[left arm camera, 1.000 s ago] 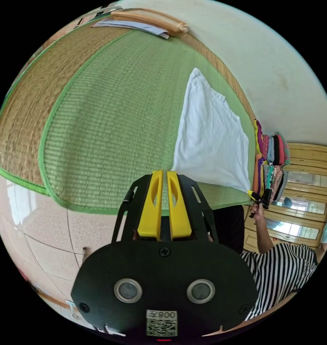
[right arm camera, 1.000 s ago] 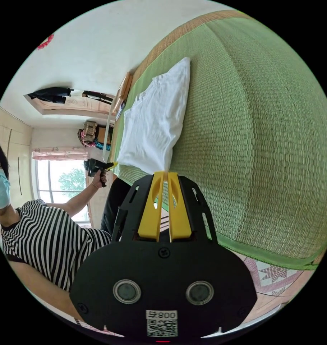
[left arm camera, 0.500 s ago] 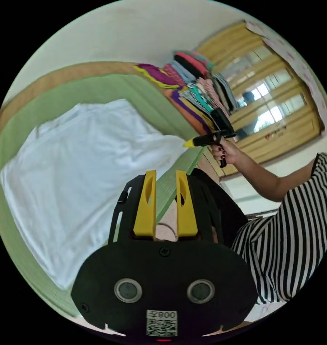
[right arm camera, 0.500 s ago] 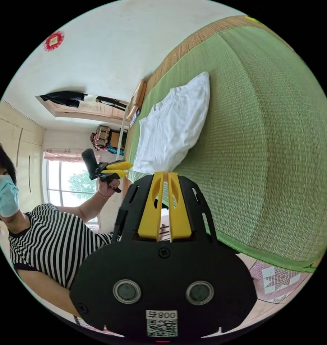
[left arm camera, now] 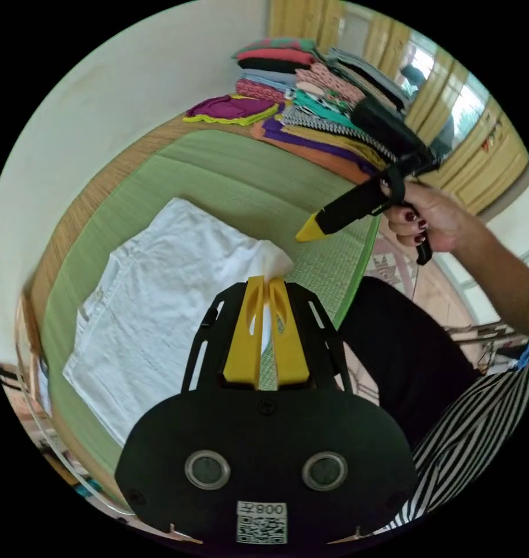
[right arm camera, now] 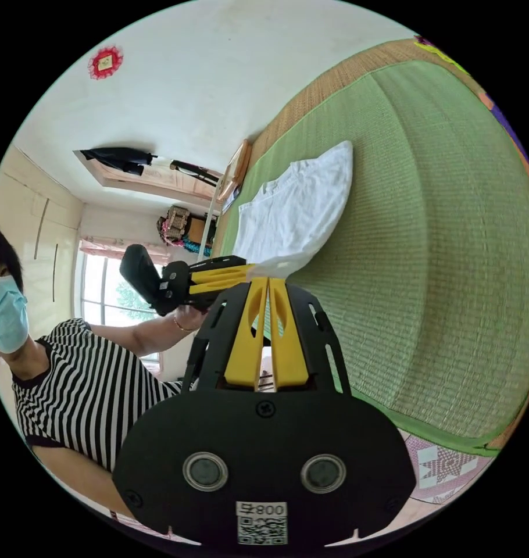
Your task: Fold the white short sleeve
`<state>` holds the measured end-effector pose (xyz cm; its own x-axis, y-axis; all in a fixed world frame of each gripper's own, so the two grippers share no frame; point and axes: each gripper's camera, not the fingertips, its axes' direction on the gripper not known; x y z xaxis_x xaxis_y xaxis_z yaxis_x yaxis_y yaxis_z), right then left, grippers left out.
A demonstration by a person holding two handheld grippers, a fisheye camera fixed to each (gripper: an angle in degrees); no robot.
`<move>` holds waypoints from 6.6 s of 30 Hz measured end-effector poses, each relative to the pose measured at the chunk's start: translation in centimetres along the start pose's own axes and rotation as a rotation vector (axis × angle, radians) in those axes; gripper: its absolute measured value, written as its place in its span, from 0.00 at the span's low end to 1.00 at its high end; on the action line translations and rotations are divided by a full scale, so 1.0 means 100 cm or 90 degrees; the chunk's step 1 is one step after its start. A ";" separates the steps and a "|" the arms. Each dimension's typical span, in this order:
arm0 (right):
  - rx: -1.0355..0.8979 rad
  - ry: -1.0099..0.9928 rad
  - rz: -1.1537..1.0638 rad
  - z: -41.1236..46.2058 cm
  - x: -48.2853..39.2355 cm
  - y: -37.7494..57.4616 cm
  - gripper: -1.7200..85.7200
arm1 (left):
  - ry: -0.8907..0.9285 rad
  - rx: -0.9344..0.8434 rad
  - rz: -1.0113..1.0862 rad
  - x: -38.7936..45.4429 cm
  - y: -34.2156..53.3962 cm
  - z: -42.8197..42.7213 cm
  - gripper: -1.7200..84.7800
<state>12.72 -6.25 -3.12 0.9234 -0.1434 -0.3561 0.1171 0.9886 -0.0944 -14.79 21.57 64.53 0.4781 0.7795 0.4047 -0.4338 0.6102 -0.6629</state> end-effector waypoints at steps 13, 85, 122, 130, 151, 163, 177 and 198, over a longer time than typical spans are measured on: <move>0.066 -0.006 0.100 0.021 0.060 -0.111 0.12 | 0.200 0.086 -0.183 -0.062 0.032 0.017 0.03; -0.213 0.300 -0.112 0.670 -0.121 -0.374 0.05 | 0.420 0.424 -0.735 -0.436 0.535 -0.434 0.04; -0.271 0.323 -0.268 0.690 -0.092 -0.196 0.10 | 0.385 0.414 -0.738 -0.409 0.613 -0.604 0.02; -0.242 0.435 -0.255 0.671 -0.073 -0.079 0.12 | 0.226 0.270 -0.668 -0.405 0.560 -0.603 0.02; -0.169 0.459 -0.185 0.721 -0.031 -0.014 0.05 | 0.167 0.165 -0.663 -0.364 0.527 -0.598 0.02; -0.239 0.537 -0.267 0.739 -0.024 0.020 0.03 | 0.190 0.184 -0.686 -0.359 0.537 -0.596 0.02; -0.299 0.628 -0.484 0.753 -0.032 0.062 0.03 | 0.216 0.217 -0.709 -0.359 0.547 -0.592 0.02; -0.284 0.471 -0.418 0.706 -0.007 0.023 0.02 | 0.203 0.213 -0.713 -0.364 0.542 -0.585 0.02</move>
<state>38.10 -0.62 62.52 0.2623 -0.7779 -0.5710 0.2267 0.6248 -0.7471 -10.96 18.00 -22.97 0.8615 -0.2445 0.4451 0.1872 0.9677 0.1692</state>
